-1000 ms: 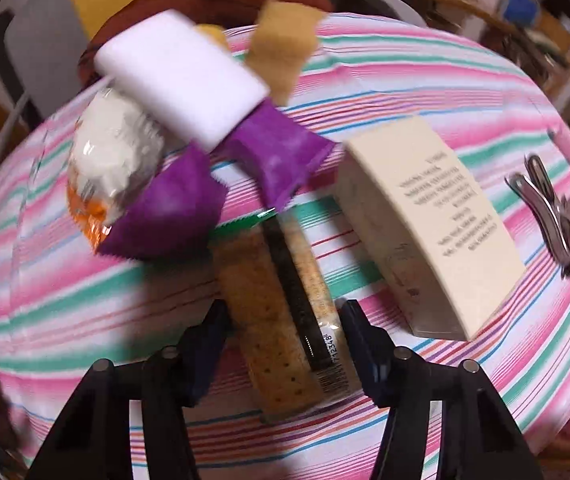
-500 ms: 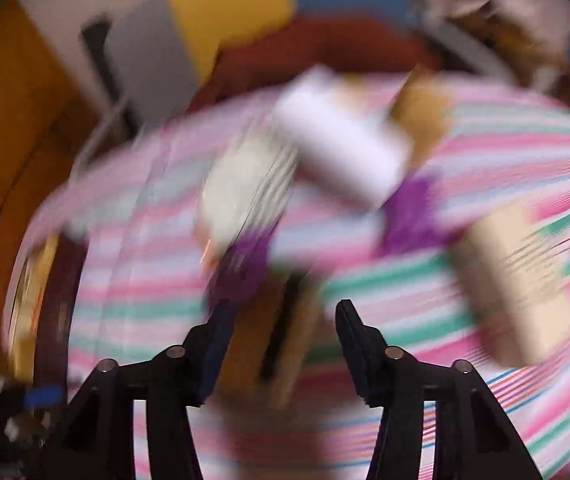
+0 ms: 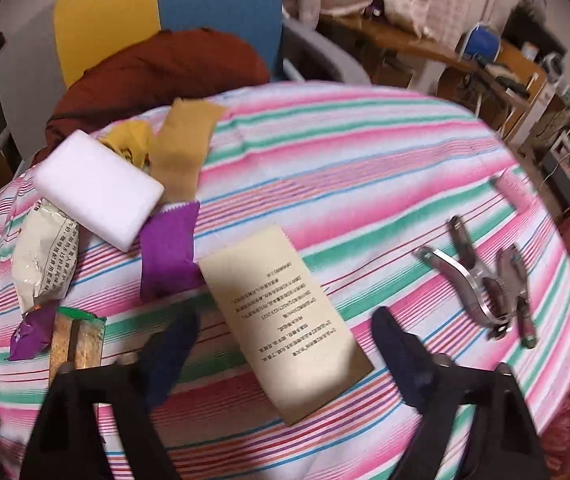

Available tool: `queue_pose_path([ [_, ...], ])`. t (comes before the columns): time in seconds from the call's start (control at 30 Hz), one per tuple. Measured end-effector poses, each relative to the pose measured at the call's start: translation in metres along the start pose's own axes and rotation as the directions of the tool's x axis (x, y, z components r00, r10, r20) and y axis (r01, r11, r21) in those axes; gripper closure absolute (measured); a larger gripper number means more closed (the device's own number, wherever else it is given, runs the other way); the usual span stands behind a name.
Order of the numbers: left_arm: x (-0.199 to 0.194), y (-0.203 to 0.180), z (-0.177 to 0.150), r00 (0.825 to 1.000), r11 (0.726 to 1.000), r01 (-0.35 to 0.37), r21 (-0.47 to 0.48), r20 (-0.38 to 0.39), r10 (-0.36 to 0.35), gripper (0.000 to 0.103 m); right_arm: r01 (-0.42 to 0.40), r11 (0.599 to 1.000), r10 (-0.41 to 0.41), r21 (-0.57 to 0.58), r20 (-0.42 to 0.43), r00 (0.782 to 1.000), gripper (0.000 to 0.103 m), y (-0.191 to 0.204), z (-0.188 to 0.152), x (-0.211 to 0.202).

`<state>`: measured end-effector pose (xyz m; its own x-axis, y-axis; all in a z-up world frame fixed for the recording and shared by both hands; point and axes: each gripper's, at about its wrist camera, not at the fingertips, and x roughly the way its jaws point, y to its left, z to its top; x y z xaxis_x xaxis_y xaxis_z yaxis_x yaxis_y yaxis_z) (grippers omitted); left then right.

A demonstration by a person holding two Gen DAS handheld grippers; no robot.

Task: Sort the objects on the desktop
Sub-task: 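Grasp the beige box with the right tool while the left grasps the cracker pack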

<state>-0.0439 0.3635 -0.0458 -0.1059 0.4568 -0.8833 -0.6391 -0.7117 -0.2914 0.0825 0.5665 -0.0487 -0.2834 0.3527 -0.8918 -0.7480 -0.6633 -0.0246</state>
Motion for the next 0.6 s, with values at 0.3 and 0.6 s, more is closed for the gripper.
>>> queue_pose_path([
  [0.3, 0.058, -0.044, 0.042, 0.999, 0.998, -0.012, 0.059, -0.035, 0.014, 0.042, -0.111, 0.993, 0.114, 0.03, -0.104, 0.988, 0.051, -0.005, -0.004, 0.019],
  [0.6, 0.093, -0.061, 0.074, 0.998, 0.996, -0.048, 0.075, -0.025, 0.05, 0.037, -0.148, 0.987, 0.154, 0.059, -0.099, 0.983, 0.051, -0.008, -0.003, 0.013],
])
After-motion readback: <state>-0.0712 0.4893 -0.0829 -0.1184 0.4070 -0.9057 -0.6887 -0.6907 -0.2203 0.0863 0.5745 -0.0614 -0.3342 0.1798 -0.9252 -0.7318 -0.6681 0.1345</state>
